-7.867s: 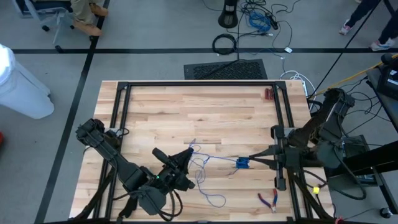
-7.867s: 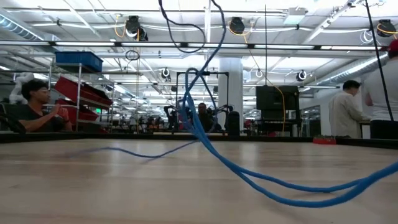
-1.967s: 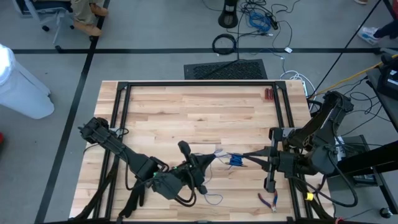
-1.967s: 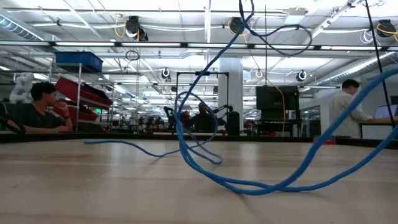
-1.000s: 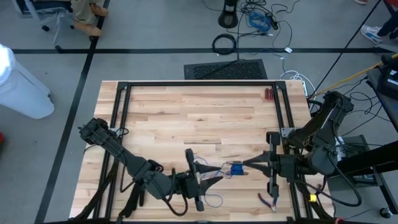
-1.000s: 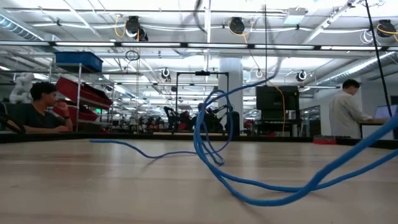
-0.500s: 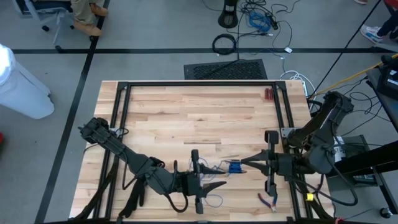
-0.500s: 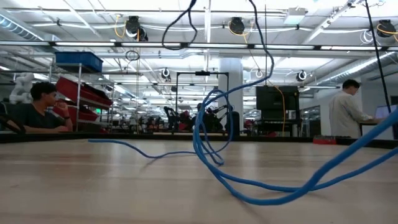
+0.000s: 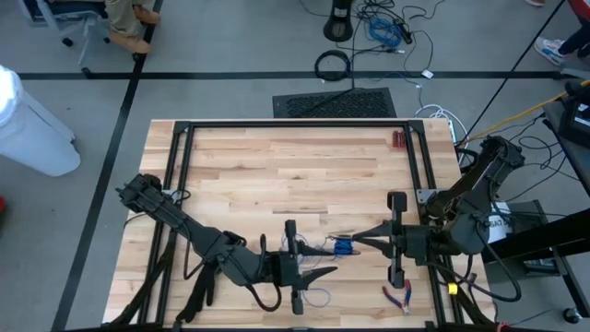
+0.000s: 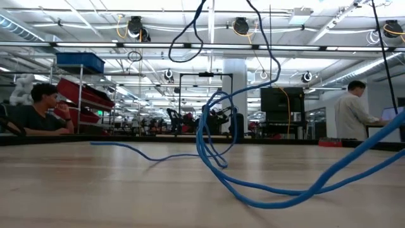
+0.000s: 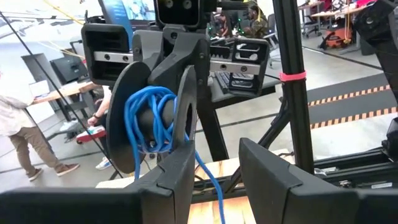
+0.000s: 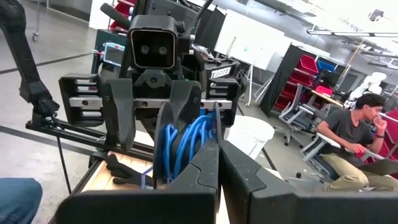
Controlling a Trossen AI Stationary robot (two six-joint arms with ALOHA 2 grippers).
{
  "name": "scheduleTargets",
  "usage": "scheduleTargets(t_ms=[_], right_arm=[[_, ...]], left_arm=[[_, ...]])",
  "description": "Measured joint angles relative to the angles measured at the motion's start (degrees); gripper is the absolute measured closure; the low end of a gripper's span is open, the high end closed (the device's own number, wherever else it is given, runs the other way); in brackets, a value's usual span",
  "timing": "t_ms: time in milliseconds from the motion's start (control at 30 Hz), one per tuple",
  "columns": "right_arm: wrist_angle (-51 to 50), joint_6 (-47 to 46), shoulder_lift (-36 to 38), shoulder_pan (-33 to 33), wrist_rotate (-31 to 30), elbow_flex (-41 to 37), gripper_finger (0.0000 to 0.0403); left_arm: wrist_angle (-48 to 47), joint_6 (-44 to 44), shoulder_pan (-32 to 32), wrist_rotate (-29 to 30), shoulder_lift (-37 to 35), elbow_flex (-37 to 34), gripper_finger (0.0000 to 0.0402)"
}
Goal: Coil cords
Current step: Coil the blue wire onto the black spool
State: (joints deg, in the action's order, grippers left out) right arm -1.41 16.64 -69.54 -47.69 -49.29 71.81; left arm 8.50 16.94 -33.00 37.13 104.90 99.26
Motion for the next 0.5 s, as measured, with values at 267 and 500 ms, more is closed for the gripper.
scheduleTargets(t_ms=[267,500], right_arm=[[0.0,0.5,0.0,-0.2,0.2,0.0,0.0403],[0.1,0.5,0.2,-0.6,0.0,0.0,0.0403]], left_arm=[[0.1,4.3,-2.4,9.1,0.0,0.0,0.0269],[-0.4,4.4,-2.6,11.5,0.0,0.0,0.0269]])
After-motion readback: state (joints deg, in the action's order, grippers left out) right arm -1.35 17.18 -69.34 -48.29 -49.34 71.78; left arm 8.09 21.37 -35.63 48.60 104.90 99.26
